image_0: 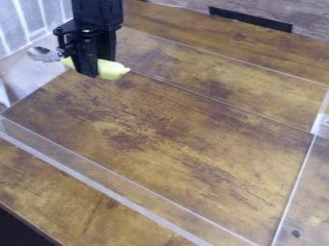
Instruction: Move the green spoon to the left
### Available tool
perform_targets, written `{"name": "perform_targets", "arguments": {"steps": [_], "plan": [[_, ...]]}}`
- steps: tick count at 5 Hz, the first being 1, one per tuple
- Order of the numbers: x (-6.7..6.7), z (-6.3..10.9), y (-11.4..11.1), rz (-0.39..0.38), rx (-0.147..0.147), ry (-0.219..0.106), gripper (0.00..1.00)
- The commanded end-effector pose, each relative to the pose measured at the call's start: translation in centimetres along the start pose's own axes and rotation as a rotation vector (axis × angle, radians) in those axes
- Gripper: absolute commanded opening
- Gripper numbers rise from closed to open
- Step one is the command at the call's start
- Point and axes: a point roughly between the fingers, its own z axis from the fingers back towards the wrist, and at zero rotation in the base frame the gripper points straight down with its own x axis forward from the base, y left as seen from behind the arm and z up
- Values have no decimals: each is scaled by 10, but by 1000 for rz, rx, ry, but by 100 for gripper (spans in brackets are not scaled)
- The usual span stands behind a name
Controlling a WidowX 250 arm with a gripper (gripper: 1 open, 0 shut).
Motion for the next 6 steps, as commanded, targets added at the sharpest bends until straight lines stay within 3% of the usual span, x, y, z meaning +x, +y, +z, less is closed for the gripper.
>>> {"name": "perform_targets", "arguments": {"steps": [1, 3, 5, 6], "plan": [[-22, 17, -3, -16, 88, 6, 0], [-40, 19, -2, 40, 74, -12, 0], [-46, -7, 16, 91, 59, -50, 0], [-45, -16, 15, 103, 57, -72, 0]]}}
